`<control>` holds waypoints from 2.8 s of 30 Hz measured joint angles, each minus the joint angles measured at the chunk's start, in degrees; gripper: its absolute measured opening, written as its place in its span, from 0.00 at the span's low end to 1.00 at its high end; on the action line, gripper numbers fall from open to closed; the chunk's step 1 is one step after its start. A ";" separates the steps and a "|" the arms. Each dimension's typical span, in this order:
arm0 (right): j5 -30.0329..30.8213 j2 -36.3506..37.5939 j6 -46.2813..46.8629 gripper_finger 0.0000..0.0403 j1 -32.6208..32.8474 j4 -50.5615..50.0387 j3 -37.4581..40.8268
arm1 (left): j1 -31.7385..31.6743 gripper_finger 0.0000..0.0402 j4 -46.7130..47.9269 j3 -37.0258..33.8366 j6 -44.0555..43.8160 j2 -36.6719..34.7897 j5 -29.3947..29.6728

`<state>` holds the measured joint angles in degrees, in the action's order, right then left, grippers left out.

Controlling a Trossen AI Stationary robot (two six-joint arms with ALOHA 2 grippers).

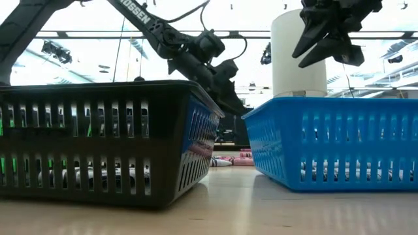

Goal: Sort crayons
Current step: Put the red crayon into the right blue basket

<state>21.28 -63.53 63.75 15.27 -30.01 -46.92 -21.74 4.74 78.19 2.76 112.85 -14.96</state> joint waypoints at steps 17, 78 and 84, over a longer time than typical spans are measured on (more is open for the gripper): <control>-1.84 -4.06 0.74 0.30 -1.72 3.99 0.03 | -4.52 0.31 -2.90 4.84 0.34 6.92 -6.44; -21.64 -22.48 -23.49 0.27 -31.53 5.40 -13.03 | -6.07 0.27 -8.16 -24.46 -10.18 -23.52 0.99; -23.18 -28.81 -27.91 0.27 -36.12 2.91 -18.34 | -6.07 0.27 -7.98 -26.87 -11.17 -26.69 1.07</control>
<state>-1.90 -92.35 35.84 -20.84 -27.11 -65.26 -27.81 -3.24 51.33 -8.41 86.16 -13.89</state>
